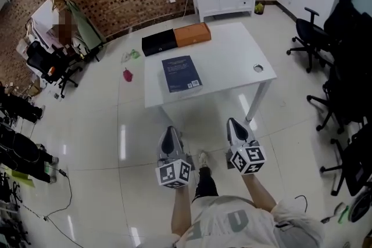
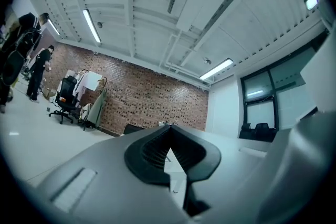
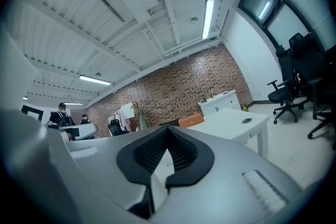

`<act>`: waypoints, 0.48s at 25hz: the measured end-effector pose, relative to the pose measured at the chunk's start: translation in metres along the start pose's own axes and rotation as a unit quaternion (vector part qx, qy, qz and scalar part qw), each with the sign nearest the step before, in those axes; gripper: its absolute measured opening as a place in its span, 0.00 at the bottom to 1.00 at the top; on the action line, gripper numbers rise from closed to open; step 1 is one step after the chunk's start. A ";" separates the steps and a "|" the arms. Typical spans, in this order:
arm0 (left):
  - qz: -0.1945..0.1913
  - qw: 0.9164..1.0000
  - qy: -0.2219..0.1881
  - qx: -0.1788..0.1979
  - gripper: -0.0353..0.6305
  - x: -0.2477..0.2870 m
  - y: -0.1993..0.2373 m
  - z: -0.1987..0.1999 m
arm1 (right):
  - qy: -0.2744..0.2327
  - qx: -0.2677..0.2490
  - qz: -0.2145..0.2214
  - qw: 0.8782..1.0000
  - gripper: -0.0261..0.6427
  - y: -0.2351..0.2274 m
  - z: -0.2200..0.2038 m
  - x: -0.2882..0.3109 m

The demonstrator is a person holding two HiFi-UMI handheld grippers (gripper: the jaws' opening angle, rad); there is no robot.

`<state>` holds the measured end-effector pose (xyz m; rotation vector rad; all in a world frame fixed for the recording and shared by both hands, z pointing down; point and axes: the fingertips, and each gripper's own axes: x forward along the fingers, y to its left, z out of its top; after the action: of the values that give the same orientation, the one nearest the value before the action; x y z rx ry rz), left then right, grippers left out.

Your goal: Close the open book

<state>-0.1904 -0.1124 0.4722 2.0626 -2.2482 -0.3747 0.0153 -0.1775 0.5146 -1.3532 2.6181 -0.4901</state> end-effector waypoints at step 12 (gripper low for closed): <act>-0.002 0.999 -0.043 0.005 0.08 -0.212 -0.117 0.065 | -0.025 0.013 0.059 0.998 0.04 0.059 0.037 -0.215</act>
<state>-0.0696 0.0976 0.4077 2.0962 -2.2979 -0.4632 0.1051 0.0209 0.4560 -1.1803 2.6218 -0.4652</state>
